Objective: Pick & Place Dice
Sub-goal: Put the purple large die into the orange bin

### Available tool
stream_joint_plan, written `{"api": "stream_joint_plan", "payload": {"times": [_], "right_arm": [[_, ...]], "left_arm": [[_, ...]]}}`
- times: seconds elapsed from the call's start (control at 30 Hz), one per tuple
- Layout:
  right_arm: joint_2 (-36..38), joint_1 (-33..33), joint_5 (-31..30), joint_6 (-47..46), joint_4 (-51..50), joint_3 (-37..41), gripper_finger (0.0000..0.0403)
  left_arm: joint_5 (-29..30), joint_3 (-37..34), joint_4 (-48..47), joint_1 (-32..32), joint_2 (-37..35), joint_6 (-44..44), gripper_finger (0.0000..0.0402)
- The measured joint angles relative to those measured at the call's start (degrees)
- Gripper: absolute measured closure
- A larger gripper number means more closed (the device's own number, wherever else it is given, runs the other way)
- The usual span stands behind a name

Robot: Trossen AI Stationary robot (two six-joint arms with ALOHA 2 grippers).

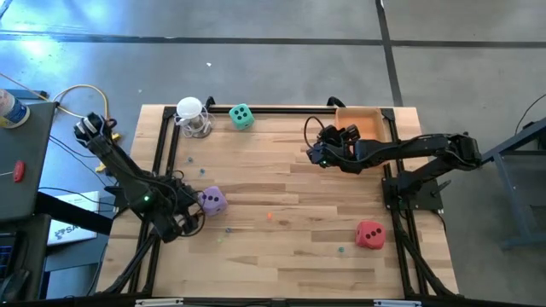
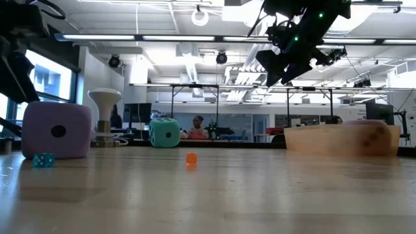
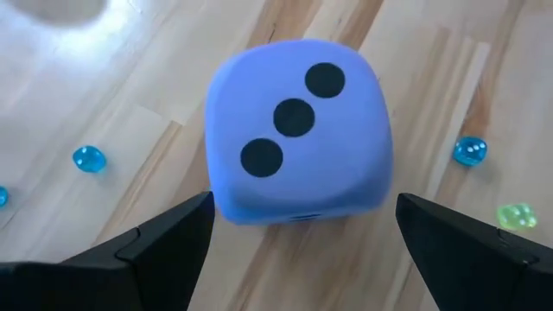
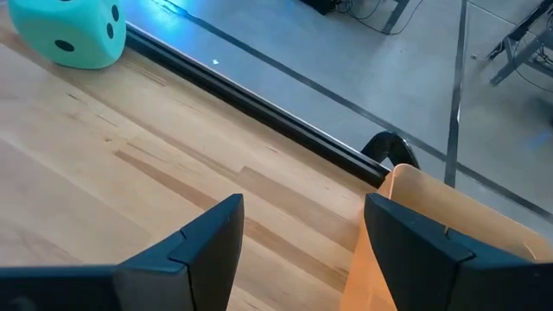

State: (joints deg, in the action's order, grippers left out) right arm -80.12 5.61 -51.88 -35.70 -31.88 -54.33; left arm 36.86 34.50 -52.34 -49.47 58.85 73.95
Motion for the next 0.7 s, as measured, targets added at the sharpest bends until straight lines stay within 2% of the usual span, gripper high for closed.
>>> {"api": "stream_joint_plan", "payload": {"times": [0.2,0.7], "right_arm": [[0.0,-0.09,1.16,-0.01,0.0,0.0,0.017],[0.0,-1.99,1.04,0.0,0.67,0.0,0.017]], "left_arm": [[-0.88,0.0,-1.07,0.81,0.34,1.1,0.0049],[2.58,-0.05,-1.52,1.03,0.32,0.54,0.0049]]}}
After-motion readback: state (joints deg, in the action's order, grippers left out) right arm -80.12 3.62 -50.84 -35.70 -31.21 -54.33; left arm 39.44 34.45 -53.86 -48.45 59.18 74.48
